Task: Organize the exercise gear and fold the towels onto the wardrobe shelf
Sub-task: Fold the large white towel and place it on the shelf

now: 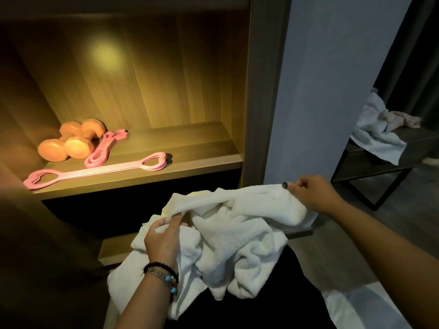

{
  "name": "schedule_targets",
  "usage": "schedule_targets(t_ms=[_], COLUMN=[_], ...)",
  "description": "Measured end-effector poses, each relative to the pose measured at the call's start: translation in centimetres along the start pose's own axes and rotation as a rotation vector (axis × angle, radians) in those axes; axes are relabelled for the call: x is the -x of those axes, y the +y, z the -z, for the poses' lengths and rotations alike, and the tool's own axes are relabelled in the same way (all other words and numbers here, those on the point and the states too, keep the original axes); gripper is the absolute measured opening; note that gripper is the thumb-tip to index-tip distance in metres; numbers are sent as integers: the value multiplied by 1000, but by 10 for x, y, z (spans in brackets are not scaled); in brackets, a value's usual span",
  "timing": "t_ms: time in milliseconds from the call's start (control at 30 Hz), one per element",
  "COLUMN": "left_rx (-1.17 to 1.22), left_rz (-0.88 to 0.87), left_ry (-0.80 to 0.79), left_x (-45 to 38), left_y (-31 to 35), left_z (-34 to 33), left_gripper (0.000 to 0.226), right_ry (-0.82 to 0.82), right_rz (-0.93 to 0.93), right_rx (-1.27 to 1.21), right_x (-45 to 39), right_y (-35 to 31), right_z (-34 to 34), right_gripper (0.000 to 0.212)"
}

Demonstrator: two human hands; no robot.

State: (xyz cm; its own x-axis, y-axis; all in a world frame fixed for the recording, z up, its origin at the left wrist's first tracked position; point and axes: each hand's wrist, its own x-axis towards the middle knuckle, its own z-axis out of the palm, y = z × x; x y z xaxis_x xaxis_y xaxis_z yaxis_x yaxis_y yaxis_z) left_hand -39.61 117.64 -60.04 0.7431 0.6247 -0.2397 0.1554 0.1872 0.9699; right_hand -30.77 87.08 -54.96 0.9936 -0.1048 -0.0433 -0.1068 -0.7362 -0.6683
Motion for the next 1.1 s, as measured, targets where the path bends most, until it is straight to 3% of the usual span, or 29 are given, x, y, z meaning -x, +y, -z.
schedule_targets(t_ms=[133, 300, 400, 467, 567, 733, 833, 900, 1000, 1100], left_rx=[40, -46, -180, -230, -296, -112, -55, -33, 24, -170], left_rz=[-32, -152, -293, -322, -380, -280, -223, -199, -162, -350], left_ry=[27, -87, -114, -119, -152, -191, -220, -230, -250, -239], left_x=[4, 20, 32, 39, 41, 38, 32, 30, 32, 38], left_y=[-7, -13, -13, -15, -18, -12, -14, -13, -11, -15], left_z=[5, 17, 27, 32, 37, 37, 43, 46, 46, 47], left_gripper=[38, 46, 49, 46, 17, 12, 6, 10, 5, 10], right_ry=[7, -267, -416, -496, -553, -524, -450, -318, -310, -329], right_rz=[65, 324, 458, 529, 598, 826, 808, 677, 375, 280], right_rx=[-205, -424, -482, -439, -256, 213, 246, 206, 56, 79], right_x=[17, 67, 81, 83, 78, 65, 62, 60, 62, 70], right_y=[-48, -107, -125, -130, -123, -85, -59, -40, -15, 3], right_z=[-3, -13, -20, -26, -36, -41, -36, -39, -53, -63], right_gripper=[19, 2, 21, 37, 55, 69, 83, 85, 64, 31])
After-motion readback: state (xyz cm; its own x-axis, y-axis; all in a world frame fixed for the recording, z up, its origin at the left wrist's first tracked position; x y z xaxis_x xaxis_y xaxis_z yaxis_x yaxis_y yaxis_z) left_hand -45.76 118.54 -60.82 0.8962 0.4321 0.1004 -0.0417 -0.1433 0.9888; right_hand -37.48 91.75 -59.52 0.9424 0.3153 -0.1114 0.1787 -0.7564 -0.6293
